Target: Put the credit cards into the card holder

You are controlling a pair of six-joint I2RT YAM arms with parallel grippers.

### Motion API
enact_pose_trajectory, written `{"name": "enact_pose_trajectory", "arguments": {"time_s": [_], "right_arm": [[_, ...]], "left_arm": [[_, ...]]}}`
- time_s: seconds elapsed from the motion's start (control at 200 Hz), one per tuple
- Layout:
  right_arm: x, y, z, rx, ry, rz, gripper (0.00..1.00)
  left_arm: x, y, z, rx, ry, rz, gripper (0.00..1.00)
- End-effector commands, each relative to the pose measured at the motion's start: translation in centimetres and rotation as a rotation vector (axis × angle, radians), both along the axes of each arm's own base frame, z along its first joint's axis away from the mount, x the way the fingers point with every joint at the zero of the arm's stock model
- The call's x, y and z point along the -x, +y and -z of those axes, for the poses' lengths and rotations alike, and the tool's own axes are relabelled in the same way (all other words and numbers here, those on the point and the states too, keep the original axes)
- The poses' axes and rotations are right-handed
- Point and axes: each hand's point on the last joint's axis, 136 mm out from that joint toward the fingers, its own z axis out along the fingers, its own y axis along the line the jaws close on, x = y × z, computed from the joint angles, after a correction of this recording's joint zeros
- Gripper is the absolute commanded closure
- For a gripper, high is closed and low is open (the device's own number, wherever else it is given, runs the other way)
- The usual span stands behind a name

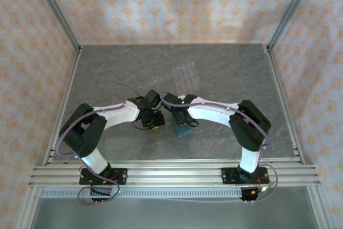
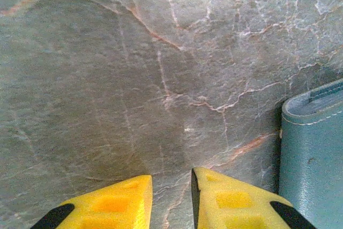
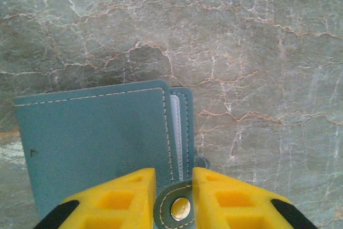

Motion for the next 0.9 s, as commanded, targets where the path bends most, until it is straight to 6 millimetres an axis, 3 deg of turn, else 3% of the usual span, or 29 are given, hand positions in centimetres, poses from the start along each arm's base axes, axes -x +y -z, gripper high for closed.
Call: {"name": "enact_pose_trajectory", "arguments": {"time_s": [0.0, 0.44, 0.651, 0.896], "right_arm": [[-0.4, -1.2, -0.6, 0.067, -0.042, 0.012, 0.78], [-0.1, -1.5, -1.9, 0.059, -0.057, 0.017, 0.89], [0.2, -1.5, -2.2, 0.038, -0.052, 0.023, 1.0], [0.7, -1.3, -2.2, -0.04, -0.024, 0.041, 1.0]], "left_arm": [[-0.2, 0.5, -0.4, 0.0, -0.01, -0.026, 0.74], [-0.3, -0.4, -0.1, 0.004, -0.01, 0.017, 0.74], [-0.4, -2.8, -1.0, 0.014, -0.039, 0.093, 0.73], [-0.7, -5.2, -1.5, 0.035, -0.065, 0.138, 0.7]]}}
